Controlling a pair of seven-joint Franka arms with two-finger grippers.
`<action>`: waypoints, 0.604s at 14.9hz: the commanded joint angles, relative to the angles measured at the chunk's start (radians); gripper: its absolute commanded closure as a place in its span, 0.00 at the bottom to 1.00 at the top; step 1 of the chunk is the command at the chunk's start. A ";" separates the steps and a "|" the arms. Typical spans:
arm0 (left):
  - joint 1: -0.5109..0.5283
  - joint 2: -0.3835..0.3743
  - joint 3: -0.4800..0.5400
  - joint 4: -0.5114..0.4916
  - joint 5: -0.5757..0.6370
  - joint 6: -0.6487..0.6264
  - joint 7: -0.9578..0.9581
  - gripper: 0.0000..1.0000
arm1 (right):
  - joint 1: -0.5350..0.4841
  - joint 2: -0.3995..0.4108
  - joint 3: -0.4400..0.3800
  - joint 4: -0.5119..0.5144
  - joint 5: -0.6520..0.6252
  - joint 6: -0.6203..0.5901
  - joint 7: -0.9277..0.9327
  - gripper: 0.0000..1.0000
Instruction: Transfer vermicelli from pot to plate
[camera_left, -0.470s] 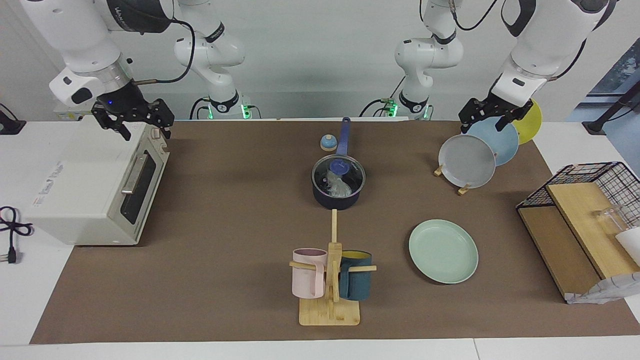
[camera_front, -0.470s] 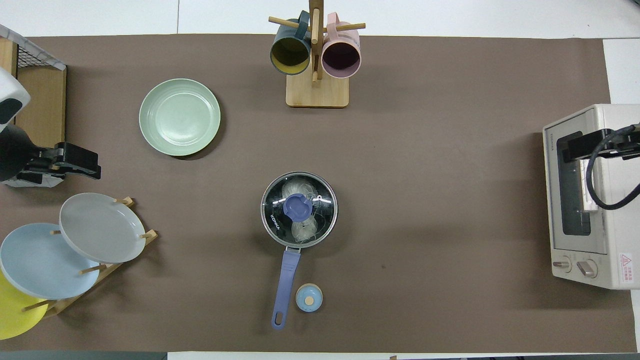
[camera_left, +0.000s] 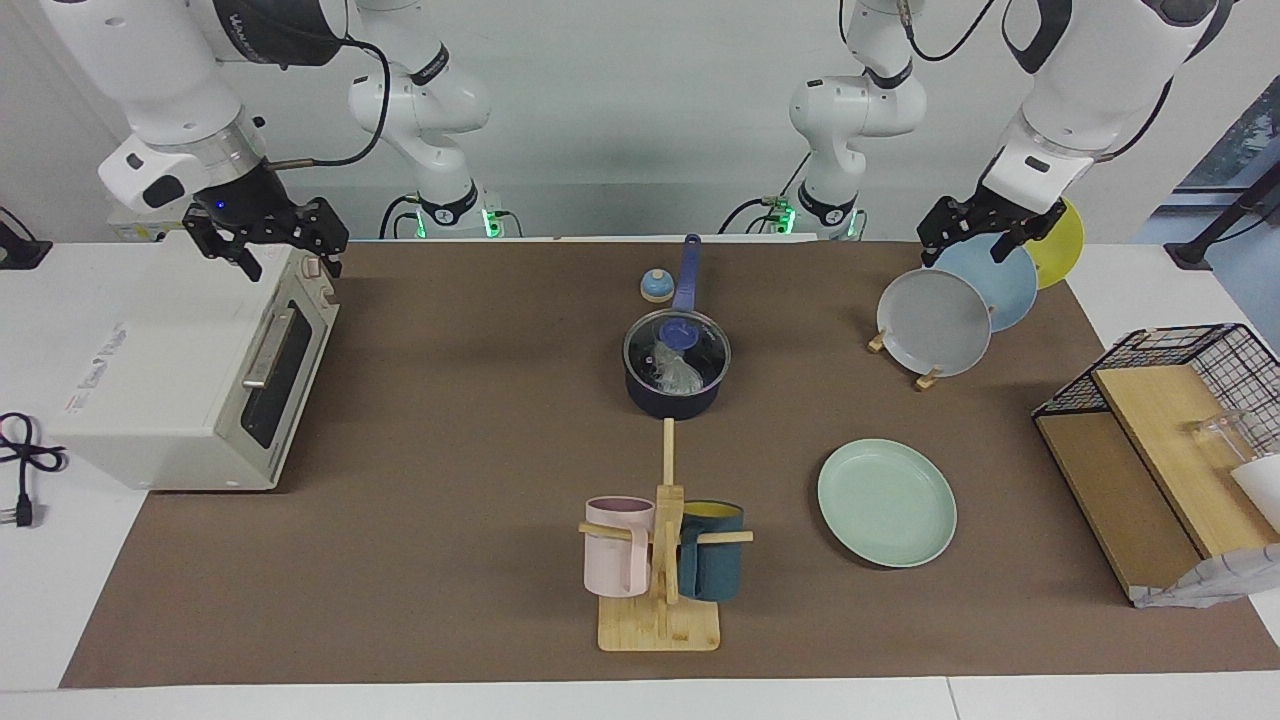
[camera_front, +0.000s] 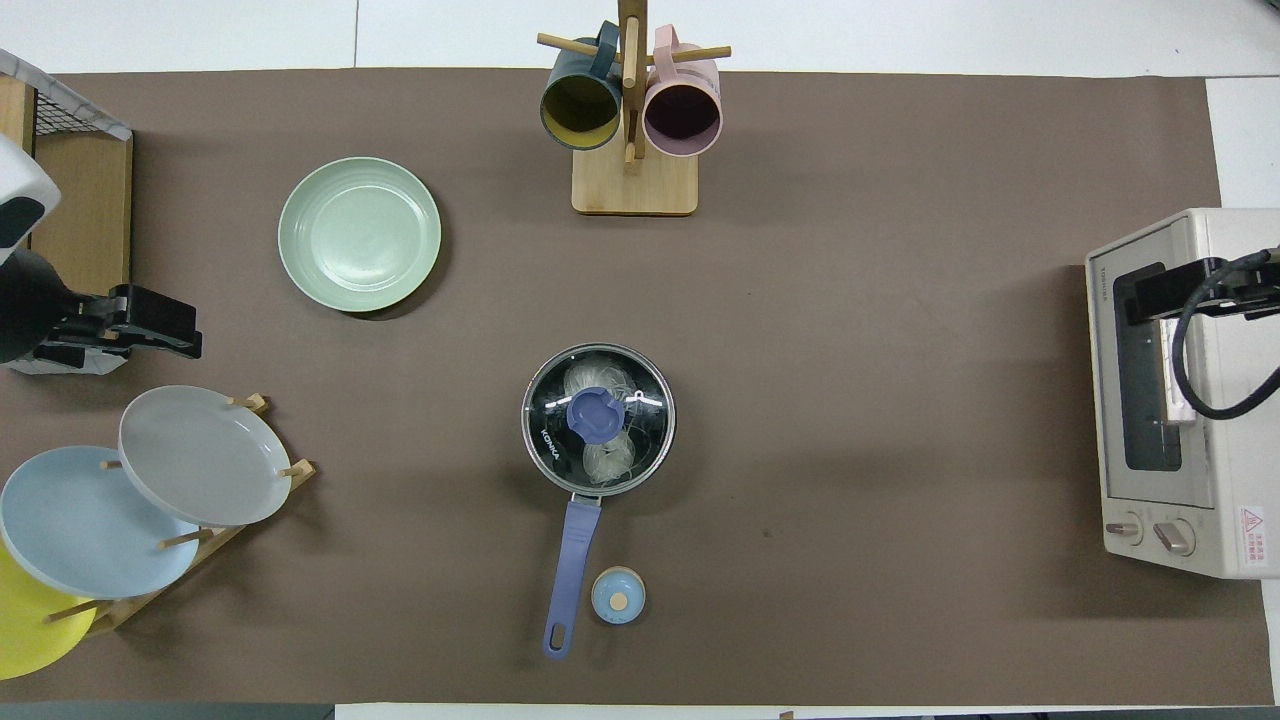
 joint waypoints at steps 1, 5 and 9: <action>0.011 -0.019 -0.008 -0.013 -0.006 -0.001 -0.005 0.00 | -0.006 -0.021 0.002 -0.026 0.025 0.000 -0.017 0.00; 0.011 -0.020 -0.008 -0.013 -0.006 -0.001 -0.005 0.00 | -0.004 -0.018 0.071 -0.027 0.081 0.019 0.003 0.00; 0.011 -0.020 -0.008 -0.013 -0.006 -0.001 -0.005 0.00 | -0.004 0.002 0.242 -0.021 0.079 0.064 0.254 0.00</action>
